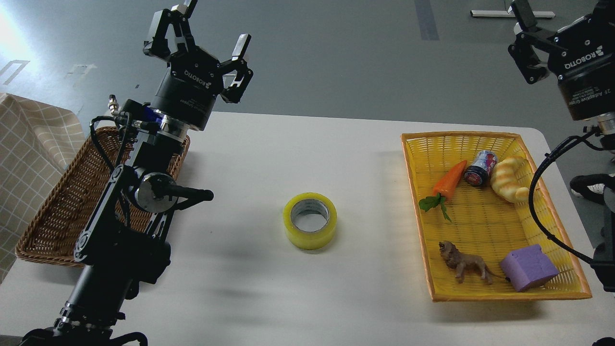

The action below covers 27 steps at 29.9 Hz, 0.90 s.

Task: Place and transfer tape with both arms
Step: 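Reach the left gripper down to the tape roll on the table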

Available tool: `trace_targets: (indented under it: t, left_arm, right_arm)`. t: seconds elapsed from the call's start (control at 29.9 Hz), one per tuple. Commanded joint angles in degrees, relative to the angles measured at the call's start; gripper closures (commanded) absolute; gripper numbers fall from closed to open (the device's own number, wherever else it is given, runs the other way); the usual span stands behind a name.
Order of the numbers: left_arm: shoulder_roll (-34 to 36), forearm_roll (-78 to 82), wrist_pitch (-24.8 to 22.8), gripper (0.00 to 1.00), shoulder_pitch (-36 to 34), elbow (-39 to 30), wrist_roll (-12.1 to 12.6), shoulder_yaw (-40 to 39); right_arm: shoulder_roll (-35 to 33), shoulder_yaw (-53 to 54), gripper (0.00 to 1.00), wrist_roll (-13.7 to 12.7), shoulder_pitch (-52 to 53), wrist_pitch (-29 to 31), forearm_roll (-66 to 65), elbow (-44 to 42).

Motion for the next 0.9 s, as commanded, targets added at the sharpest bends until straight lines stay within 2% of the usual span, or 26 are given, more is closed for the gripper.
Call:
trace_targets:
  t: [0.0,0.13,0.27,0.43,0.57,0.7,0.87]
  left_arm:
    - [0.47,3.67,0.17,0.01,-2.2,0.16,-0.02,0.54]
    - [0.99,19.97,1.58,0.01,-4.57,0.16,-0.19,1.16]
    - [0.91,36.53,2.2,0.01,-5.98,0.07,-1.42,1.25]
    - [1.78,42.09,2.72,0.02,-7.04,-1.77,-1.25,8.87]
    - [4.07,42.09,3.6,0.02,-7.3,-2.3,-1.07,11.35]
    - [4.68,42.44,6.68,0.01,-8.27,-2.3,-1.07,11.88]
    - [6.0,56.83,8.78,0.02,-9.14,-2.13,-1.07,15.92]
  right_arm:
    - [-0.07,0.0,0.0,0.0,0.09,0.0,0.0,-0.03]
    - [-0.07,0.09,0.0,0.0,0.0,0.0,-0.09,-0.47]
    - [-0.07,0.09,0.0,0.0,0.0,0.0,-0.09,-0.73]
    - [0.02,0.09,0.0,0.0,-0.27,0.0,-0.09,-0.82]
    - [-0.07,0.09,0.0,0.0,-0.35,0.0,-0.09,-0.91]
    - [-0.07,0.09,0.0,0.0,-0.62,0.0,-0.09,-0.99]
    - [0.02,0.09,0.0,0.0,-0.79,0.0,-0.09,-0.99]
